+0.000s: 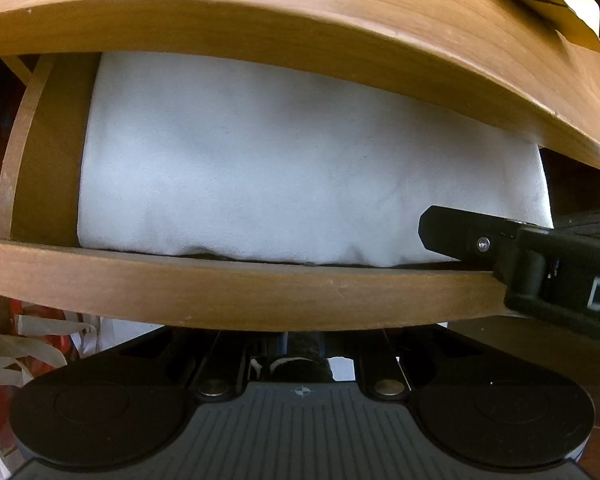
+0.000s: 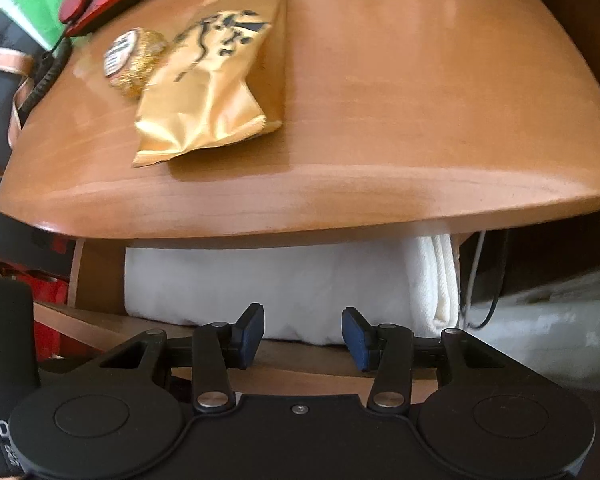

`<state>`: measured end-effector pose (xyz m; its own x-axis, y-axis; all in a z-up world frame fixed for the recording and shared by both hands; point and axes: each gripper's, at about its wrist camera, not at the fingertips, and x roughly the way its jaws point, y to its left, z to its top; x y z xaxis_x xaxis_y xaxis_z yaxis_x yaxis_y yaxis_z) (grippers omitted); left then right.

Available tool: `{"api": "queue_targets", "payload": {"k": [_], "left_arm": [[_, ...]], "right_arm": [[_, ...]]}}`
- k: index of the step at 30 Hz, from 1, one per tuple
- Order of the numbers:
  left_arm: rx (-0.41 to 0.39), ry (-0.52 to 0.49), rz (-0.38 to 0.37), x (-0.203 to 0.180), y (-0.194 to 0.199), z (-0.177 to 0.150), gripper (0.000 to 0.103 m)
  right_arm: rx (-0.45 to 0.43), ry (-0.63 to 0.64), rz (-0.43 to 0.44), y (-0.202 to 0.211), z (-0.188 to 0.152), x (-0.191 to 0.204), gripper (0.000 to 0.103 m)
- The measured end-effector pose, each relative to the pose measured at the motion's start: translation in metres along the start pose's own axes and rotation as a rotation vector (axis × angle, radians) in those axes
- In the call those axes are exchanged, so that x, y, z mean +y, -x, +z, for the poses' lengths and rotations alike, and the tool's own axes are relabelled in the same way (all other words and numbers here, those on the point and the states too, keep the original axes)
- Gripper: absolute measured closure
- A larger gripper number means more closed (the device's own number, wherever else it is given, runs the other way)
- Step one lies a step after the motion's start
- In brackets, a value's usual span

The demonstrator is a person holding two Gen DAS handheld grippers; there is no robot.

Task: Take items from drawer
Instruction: 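Raise the right gripper above the cabinet top toward the gold tea packet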

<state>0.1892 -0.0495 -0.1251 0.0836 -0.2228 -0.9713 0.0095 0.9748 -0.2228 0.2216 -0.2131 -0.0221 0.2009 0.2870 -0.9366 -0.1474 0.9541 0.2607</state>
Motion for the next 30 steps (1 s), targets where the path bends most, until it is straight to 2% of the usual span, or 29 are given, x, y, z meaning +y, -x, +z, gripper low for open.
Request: {"api": "queue_targets", "payload": {"k": [5,12,21,30], "left_arm": [[0.021,-0.011,0.007,-0.001,0.0,-0.007,0.09],[0.037,-0.043,0.014,-0.001,0.002,-0.024,0.09],[0.067,-0.048,0.011,0.003,0.003,-0.039,0.09],[0.07,-0.038,0.015,0.002,0.005,-0.032,0.089]], "right_arm": [[0.045,0.042,-0.021,-0.001,0.002,0.006,0.061],[0.077,0.06,-0.029,-0.003,-0.012,0.01,0.061],[0.071,0.054,-0.029,0.004,-0.033,0.006,0.062],[0.052,0.034,-0.018,0.005,-0.04,0.002,0.062]]}}
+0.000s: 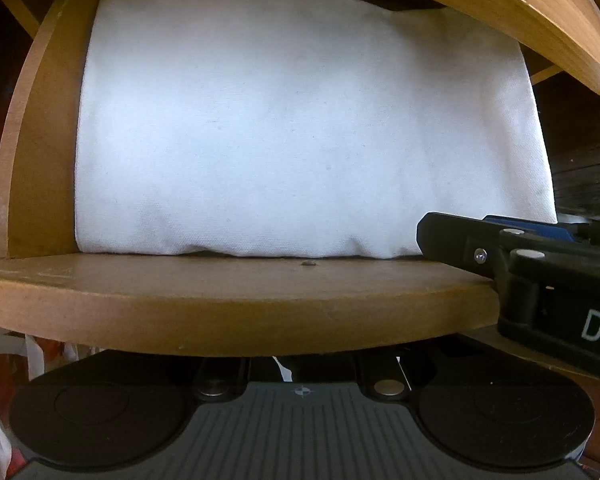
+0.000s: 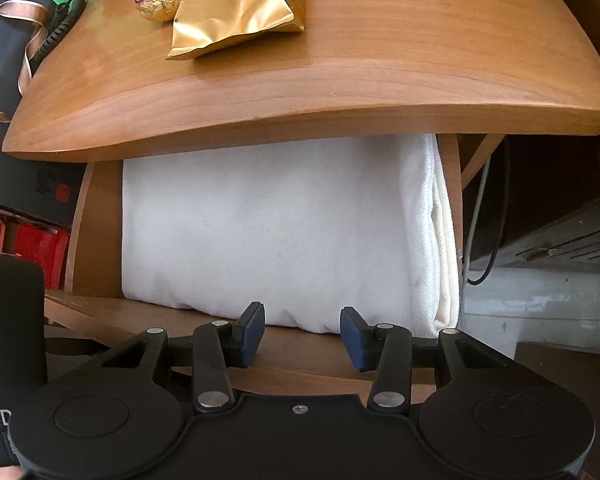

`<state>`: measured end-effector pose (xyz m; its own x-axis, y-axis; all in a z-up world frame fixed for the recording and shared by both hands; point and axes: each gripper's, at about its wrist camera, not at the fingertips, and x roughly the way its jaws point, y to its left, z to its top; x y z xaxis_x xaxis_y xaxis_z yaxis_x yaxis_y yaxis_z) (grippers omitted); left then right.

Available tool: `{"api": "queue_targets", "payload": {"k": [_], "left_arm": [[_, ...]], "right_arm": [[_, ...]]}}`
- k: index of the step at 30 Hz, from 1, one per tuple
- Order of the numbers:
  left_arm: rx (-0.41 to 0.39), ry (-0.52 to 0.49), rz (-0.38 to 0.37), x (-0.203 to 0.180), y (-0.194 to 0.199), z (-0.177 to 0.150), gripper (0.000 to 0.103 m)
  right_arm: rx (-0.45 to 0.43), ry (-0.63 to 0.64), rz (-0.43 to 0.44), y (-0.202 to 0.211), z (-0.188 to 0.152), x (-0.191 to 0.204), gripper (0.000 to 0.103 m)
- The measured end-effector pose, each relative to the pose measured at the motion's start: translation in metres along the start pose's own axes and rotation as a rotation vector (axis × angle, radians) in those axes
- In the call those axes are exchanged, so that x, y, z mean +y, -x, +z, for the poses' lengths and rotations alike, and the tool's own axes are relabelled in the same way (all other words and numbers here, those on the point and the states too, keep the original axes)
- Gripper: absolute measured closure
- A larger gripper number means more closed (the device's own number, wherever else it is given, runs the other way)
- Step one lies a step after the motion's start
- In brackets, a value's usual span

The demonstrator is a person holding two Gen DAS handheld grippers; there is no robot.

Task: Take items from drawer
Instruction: 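Raise the right gripper above the cabinet top toward the gold tea packet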

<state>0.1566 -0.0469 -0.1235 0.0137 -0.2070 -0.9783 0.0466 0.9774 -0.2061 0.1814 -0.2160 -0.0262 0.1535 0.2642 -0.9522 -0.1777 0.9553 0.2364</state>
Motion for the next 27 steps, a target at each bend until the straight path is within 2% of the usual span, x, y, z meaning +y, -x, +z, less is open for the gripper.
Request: {"api": "queue_targets", "payload": {"k": [12,17,21,23,27], "left_arm": [[0.015,-0.009,-0.006,-0.002,0.013,0.001,0.089],[0.005,-0.039,0.001,-0.003,0.029,-0.005,0.089],[-0.003,-0.063,0.001,-0.002,0.04,-0.01,0.088],[-0.006,-0.076,0.004,0.0,0.045,-0.012,0.081],[-0.028,-0.094,0.002,0.003,0.055,-0.018,0.078]], "right_arm": [[0.006,-0.025,0.014,0.001,-0.001,-0.003,0.062],[-0.029,0.022,-0.028,0.004,-0.004,0.005,0.061],[-0.066,0.046,-0.047,0.007,-0.009,0.007,0.056],[-0.083,0.046,-0.034,0.011,-0.011,0.007,0.054],[-0.112,0.061,-0.025,0.02,-0.014,0.007,0.05]]}}
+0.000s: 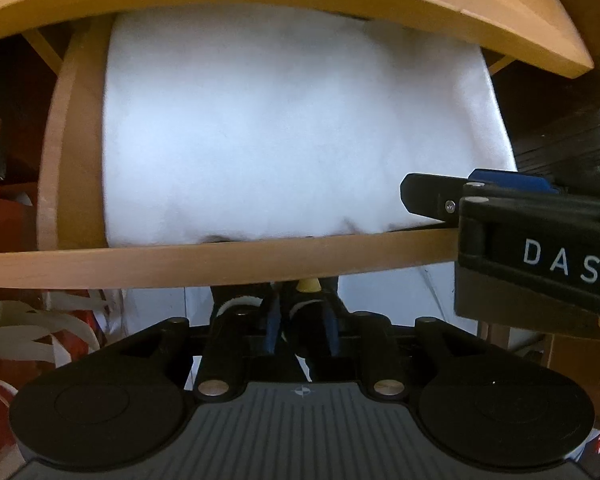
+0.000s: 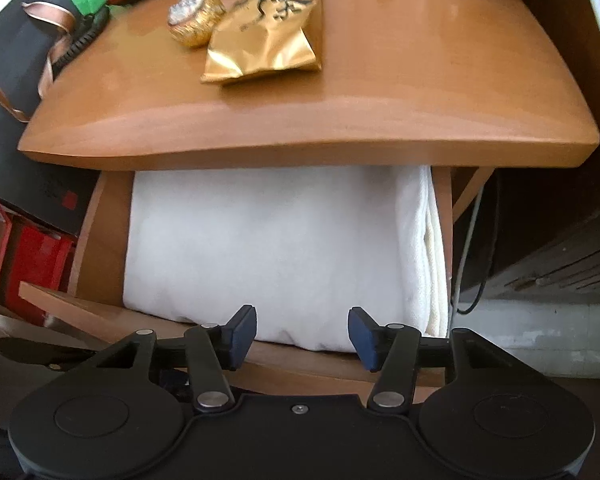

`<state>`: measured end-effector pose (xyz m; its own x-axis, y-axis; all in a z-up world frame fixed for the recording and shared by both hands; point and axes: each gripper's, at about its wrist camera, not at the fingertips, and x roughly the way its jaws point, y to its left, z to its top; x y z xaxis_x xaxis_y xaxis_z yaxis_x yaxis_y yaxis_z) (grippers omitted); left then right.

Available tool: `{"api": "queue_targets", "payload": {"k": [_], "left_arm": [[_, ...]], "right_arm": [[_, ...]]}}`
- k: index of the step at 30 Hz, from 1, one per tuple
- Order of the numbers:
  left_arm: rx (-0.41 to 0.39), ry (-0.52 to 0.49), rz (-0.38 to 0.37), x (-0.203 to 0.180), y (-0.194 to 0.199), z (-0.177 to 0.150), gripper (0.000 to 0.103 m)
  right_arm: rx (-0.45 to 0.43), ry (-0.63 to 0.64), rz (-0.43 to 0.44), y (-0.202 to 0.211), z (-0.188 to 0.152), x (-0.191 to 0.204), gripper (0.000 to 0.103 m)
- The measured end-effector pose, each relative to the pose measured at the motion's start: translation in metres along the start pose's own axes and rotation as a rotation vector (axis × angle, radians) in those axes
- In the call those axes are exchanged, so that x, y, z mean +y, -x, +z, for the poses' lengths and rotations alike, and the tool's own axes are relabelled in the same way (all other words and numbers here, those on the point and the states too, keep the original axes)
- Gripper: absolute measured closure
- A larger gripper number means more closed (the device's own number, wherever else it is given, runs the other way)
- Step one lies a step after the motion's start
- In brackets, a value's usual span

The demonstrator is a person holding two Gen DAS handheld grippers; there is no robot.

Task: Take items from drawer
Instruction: 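Raise the right gripper above the cabinet top toward the gold tea packet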

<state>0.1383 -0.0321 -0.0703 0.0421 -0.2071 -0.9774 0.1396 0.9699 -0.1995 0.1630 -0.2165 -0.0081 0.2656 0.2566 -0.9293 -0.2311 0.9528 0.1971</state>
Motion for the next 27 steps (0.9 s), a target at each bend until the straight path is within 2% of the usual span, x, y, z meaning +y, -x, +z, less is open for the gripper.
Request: {"api": "queue_targets", "payload": {"k": [5,13,16,22,27], "left_arm": [[-0.037,-0.013,-0.01,0.004,0.026,-0.008,0.075],[-0.106,-0.011,-0.019,0.011,0.063,-0.014,0.072],[-0.104,-0.002,-0.025,0.007,0.056,-0.005,0.072],[-0.121,-0.034,-0.018,0.002,0.065,-0.008,0.068],[-0.167,-0.038,-0.016,0.001,0.077,-0.003,0.067]], "right_arm": [[-0.029,0.044,0.0,0.015,-0.003,0.006,0.046],[-0.093,0.083,0.006,0.046,0.004,0.009,0.045],[-0.118,0.086,0.006,0.057,0.007,0.011,0.044],[-0.14,0.098,0.0,0.067,0.01,0.015,0.042],[-0.17,0.092,-0.003,0.075,0.013,0.015,0.042]]}}
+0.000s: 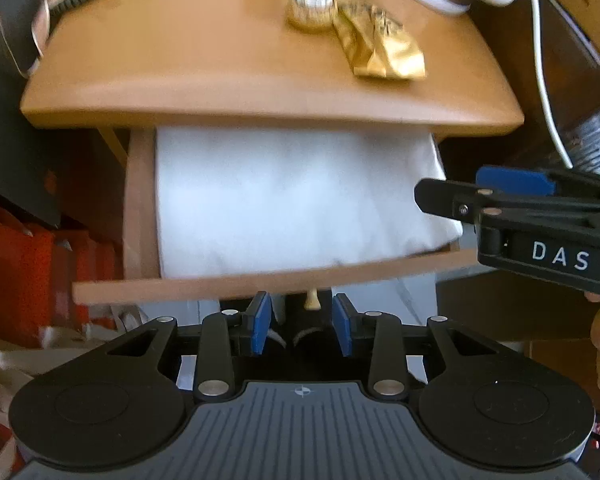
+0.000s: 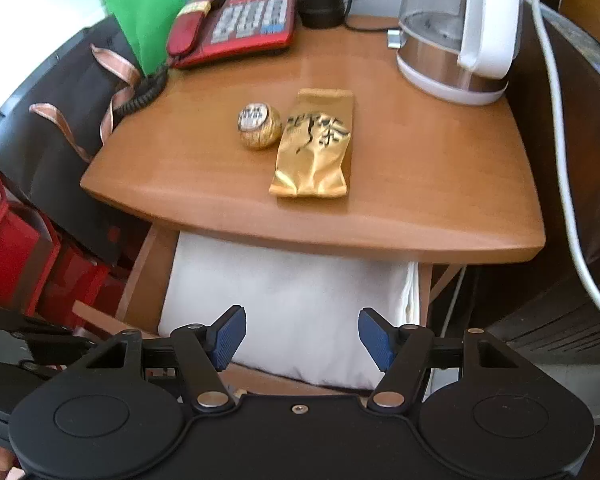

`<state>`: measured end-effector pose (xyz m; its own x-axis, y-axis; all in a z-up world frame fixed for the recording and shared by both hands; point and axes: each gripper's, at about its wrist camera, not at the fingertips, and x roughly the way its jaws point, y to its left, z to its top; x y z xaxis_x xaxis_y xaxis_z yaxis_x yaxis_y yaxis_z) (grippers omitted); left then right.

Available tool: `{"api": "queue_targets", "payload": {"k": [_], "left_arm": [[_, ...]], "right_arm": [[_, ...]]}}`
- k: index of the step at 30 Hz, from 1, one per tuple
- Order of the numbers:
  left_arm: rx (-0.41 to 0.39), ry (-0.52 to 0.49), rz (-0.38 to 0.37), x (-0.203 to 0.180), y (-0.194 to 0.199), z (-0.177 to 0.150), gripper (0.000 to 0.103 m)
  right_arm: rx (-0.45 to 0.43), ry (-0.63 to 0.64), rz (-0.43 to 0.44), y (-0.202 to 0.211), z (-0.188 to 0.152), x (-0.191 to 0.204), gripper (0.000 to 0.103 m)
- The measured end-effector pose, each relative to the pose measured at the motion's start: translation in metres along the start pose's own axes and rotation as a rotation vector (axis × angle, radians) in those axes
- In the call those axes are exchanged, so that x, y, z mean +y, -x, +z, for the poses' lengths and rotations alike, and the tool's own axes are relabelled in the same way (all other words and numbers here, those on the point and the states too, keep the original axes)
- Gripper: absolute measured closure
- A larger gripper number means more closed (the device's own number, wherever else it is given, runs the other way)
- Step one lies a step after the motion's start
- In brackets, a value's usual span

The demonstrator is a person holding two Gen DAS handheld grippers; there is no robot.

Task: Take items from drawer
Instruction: 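Grasp the gold tea packet with the right gripper while the left gripper approaches the tea ball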

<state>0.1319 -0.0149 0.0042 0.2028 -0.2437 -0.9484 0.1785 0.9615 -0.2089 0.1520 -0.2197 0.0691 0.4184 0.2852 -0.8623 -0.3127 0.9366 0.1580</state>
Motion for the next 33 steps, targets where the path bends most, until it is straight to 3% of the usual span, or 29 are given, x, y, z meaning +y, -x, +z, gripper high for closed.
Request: {"api": "queue_targets", "payload": {"k": [13,19,26,33], "left_arm": [[-0.219,0.129,-0.033,0.016,0.027,0.084,0.065],[-0.33,0.157,-0.013,0.015,0.038,0.123,0.053],[-0.343,0.177,0.015,0.014,0.009,0.154,0.053],[-0.326,0.161,0.046,0.012,-0.011,0.161,0.051]], "right_arm": [[-0.092,-0.03,-0.005,-0.006,0.045,-0.008,0.041],[-0.129,-0.008,-0.012,-0.021,0.063,-0.009,0.039],[-0.138,-0.009,-0.003,-0.044,0.074,-0.012,0.038],[-0.134,0.012,-0.022,-0.059,0.077,-0.01,0.039]]}}
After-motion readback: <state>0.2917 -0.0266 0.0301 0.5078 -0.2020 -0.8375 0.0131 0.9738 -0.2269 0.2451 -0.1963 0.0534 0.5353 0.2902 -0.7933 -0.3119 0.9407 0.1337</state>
